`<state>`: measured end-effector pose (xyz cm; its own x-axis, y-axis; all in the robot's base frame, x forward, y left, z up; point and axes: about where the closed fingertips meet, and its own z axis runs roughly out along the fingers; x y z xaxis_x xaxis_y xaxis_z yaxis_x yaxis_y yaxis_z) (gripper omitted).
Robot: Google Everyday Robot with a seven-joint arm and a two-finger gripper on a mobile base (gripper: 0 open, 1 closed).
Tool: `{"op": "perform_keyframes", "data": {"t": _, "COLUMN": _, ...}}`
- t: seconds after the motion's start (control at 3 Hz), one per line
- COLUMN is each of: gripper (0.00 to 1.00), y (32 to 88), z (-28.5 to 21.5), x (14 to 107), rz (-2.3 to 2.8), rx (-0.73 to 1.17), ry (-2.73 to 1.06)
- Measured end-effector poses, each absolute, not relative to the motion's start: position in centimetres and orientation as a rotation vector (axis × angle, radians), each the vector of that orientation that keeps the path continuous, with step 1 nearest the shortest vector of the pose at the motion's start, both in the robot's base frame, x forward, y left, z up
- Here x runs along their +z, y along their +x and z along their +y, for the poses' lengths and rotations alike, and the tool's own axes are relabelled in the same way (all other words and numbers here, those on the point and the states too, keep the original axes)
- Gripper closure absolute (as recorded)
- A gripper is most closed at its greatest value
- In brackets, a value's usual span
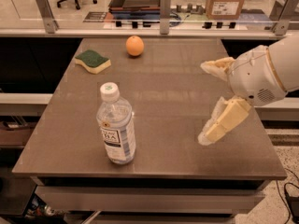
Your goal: Move blue plastic bottle near orange
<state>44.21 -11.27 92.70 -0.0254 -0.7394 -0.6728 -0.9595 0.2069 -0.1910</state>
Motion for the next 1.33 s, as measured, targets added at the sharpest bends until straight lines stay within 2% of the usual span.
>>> {"op": "perform_keyframes", "data": {"t": 0.67, "gripper": 0.0, "y": 42.1, "z": -6.3, "x": 91.5, "rz": 1.574, "rx": 0.764, "ry": -1.553}}
{"op": "perform_keyframes", "data": {"t": 1.33, "gripper": 0.0, "y": 40.9, "z": -1.5, "x": 91.5, "rz": 1.544, "rx": 0.899, "ry": -1.498}}
